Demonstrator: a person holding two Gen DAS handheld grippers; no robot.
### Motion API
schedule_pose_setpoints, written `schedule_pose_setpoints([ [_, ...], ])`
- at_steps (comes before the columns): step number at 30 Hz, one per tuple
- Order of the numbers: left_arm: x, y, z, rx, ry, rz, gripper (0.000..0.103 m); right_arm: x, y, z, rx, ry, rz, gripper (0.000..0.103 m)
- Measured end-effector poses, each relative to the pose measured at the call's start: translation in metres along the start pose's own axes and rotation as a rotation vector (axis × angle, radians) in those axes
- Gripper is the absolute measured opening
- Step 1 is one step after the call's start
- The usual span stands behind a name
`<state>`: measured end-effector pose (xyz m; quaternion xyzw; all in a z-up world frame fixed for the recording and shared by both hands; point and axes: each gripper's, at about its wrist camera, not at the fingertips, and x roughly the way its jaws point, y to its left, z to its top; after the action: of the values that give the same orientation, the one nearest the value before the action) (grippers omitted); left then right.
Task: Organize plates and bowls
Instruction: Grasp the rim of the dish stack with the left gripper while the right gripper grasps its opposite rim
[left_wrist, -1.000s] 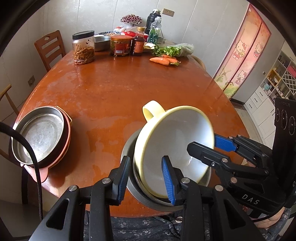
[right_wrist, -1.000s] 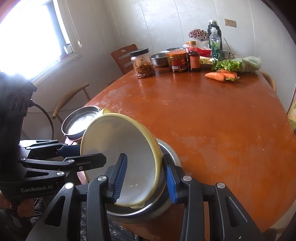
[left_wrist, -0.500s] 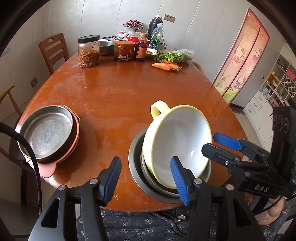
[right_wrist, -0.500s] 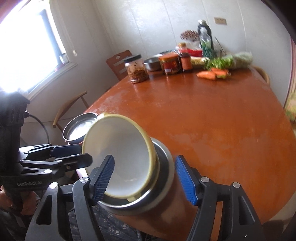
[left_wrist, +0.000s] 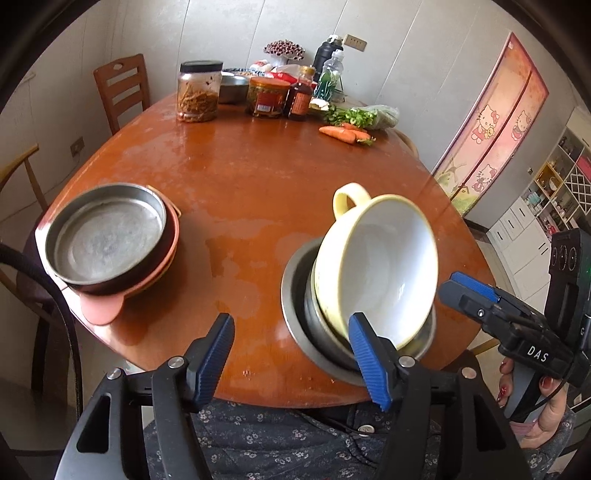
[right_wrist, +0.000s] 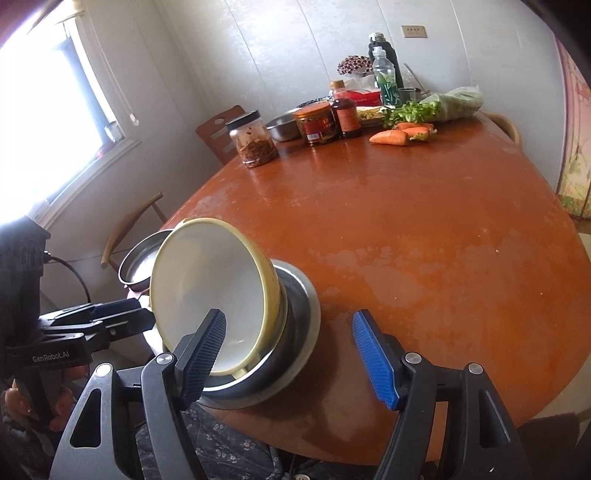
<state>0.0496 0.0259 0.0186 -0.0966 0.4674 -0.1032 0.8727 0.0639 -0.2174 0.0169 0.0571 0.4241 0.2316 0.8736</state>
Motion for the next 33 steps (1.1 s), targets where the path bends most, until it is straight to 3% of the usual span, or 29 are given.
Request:
schedule_pose_setpoints([
  [10,0.001,-0.003,-0.004,-0.022,-0.013,-0.007,0.07,0.004,0.003,-0.003,-0.005,0.003,0.022,0.073],
  [17,0.017,-0.007,-0.003,-0.039,0.021,-0.004,0.074,0.01,0.009,-0.006,-0.038,-0.012,-0.015,0.078],
  [28,0.036,-0.008,-0.001,-0.035,0.013,0.053,0.08,0.033,-0.004,-0.008,0.04,0.036,0.004,0.078],
  [33,0.046,-0.008,-0.002,-0.038,0.027,0.044,0.08,0.043,-0.009,-0.007,0.062,0.054,0.012,0.078],
])
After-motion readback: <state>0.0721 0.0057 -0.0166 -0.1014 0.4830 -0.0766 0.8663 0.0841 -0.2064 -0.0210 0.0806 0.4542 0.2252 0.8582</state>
